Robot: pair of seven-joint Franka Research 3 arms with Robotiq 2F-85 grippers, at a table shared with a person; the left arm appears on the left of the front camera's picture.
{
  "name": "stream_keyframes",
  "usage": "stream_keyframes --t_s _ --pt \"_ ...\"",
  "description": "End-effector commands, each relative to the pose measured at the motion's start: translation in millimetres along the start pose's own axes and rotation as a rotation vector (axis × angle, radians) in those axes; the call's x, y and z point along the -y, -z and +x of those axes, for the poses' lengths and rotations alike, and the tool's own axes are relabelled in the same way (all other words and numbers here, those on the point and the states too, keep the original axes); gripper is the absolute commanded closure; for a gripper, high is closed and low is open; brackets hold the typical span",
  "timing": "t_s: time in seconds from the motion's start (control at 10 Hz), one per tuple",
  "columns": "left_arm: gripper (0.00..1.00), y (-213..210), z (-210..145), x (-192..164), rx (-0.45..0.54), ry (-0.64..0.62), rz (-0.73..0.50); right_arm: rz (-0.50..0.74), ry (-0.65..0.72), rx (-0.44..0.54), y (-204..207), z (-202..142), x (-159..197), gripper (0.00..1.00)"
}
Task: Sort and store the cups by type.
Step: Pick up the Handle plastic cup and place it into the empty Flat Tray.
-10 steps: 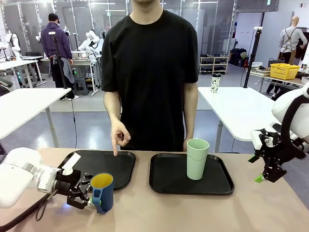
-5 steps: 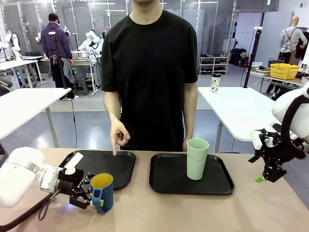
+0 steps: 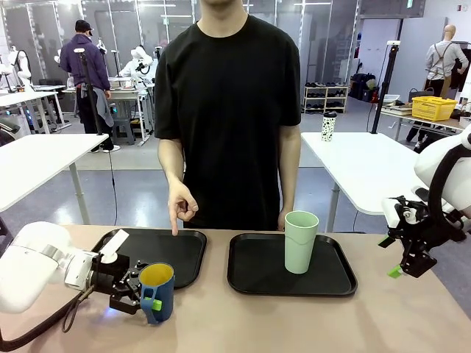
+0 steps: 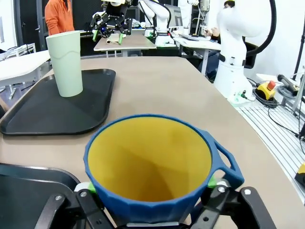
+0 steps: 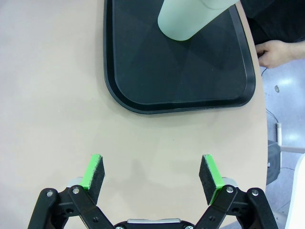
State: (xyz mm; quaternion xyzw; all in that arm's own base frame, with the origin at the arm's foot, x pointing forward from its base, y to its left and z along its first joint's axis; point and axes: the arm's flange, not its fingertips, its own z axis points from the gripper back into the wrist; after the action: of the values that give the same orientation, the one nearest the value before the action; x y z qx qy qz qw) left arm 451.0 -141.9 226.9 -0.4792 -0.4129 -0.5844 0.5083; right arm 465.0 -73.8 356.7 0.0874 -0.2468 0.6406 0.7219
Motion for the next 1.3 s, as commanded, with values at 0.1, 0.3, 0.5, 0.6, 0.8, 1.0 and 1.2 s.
stream_keyframes --t_s 0.1,0.3,0.5,0.6,0.8,1.0,1.2 --pt "0.43 10.0 -31.7 15.2 0.020 0.055 -0.010 -0.003 0.015 0.019 1.0 1.5 4.0 0.00" --pt "0.63 9.3 -32.9 15.8 0.023 0.043 -0.004 -0.003 0.015 0.019 1.0 1.5 4.0 0.00" --pt "0.78 6.5 -28.6 20.2 0.043 0.049 -0.009 -0.003 0.015 0.019 1.0 1.5 4.0 0.00" --pt "0.78 0.4 -18.9 27.0 0.085 0.050 -0.017 -0.003 0.015 0.019 1.0 1.5 4.0 0.00" --pt "0.78 -21.2 12.0 34.0 0.172 0.067 -0.021 -0.003 0.015 0.019 1.0 1.5 4.0 0.00" --pt "0.78 -50.2 45.5 21.6 0.176 0.047 -0.001 -0.003 0.015 0.019 1.0 1.5 4.0 0.00" --pt "0.78 -62.8 62.3 7.1 0.175 0.048 0.009 -0.003 0.015 0.019 1.0 1.5 4.0 0.00"
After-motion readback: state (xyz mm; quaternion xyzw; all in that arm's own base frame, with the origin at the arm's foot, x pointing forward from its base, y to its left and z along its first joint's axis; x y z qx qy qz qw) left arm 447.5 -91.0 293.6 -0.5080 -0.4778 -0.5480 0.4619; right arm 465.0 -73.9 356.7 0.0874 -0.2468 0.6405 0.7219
